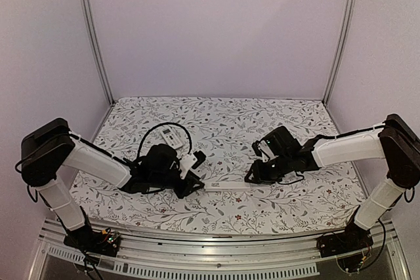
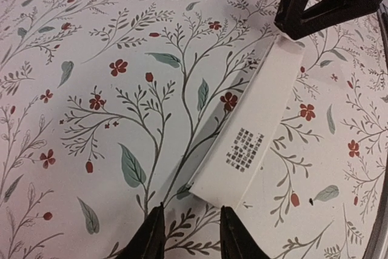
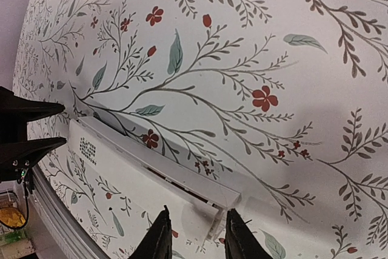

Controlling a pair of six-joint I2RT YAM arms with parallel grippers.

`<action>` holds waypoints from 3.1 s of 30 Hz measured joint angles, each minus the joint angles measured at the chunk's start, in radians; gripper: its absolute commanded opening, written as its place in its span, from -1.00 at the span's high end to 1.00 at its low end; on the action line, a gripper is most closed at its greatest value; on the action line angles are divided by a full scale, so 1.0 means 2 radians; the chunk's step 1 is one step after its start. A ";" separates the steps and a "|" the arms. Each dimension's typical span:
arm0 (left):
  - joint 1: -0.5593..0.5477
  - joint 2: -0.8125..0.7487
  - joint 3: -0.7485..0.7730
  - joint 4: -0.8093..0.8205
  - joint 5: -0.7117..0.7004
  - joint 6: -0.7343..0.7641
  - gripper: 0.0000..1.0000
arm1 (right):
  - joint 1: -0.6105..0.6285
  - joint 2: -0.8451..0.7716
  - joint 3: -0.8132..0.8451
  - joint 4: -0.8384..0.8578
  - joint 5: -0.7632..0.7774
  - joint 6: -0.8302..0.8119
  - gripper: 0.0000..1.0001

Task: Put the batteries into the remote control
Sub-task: Load the battery cover onto the remote control without the battery cover, then hold the remote control at the center of the board.

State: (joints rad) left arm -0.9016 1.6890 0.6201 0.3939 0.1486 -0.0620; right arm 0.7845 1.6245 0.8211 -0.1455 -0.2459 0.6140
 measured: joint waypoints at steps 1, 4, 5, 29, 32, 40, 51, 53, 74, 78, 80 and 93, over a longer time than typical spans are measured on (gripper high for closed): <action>0.000 0.000 0.000 0.002 0.000 0.000 0.39 | 0.000 0.000 0.000 0.000 0.000 0.000 0.41; 0.000 0.002 0.003 0.003 0.000 0.002 0.40 | 0.000 0.000 -0.001 0.001 0.000 0.000 0.42; 0.000 0.004 0.006 0.003 0.000 0.003 0.40 | 0.000 0.000 -0.001 0.002 0.000 0.000 0.42; 0.000 0.017 0.019 0.005 0.023 0.011 0.43 | 0.000 0.000 -0.006 0.006 -0.013 0.007 0.43; -0.001 0.017 0.020 0.004 0.024 0.012 0.46 | 0.000 0.000 -0.006 0.007 -0.014 0.007 0.44; -0.004 0.023 0.026 0.002 0.023 0.012 0.47 | 0.000 0.000 -0.009 0.010 -0.014 0.010 0.44; -0.007 0.027 0.030 -0.002 0.024 0.014 0.47 | 0.000 0.004 -0.014 0.010 -0.014 0.011 0.45; -0.007 0.030 0.033 -0.002 0.025 0.015 0.47 | 0.000 0.004 -0.014 0.010 -0.015 0.011 0.45; -0.008 0.033 0.038 -0.006 0.020 0.016 0.47 | 0.000 0.030 -0.005 0.031 -0.028 0.010 0.49; -0.008 0.029 0.032 -0.005 0.020 0.016 0.44 | 0.000 0.030 -0.005 0.031 -0.028 0.010 0.48; -0.008 0.022 0.027 -0.005 0.020 0.016 0.36 | 0.000 0.031 -0.004 0.031 -0.028 0.009 0.48; -0.010 -0.049 0.004 -0.009 0.035 0.138 -0.47 | 0.000 0.043 0.014 0.022 -0.028 -0.005 0.48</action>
State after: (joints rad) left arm -0.9222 1.5902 0.6285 0.3767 0.2180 0.2142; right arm 0.7841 1.7111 0.8490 -0.1009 -0.3012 0.6044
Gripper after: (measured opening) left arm 0.718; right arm 0.262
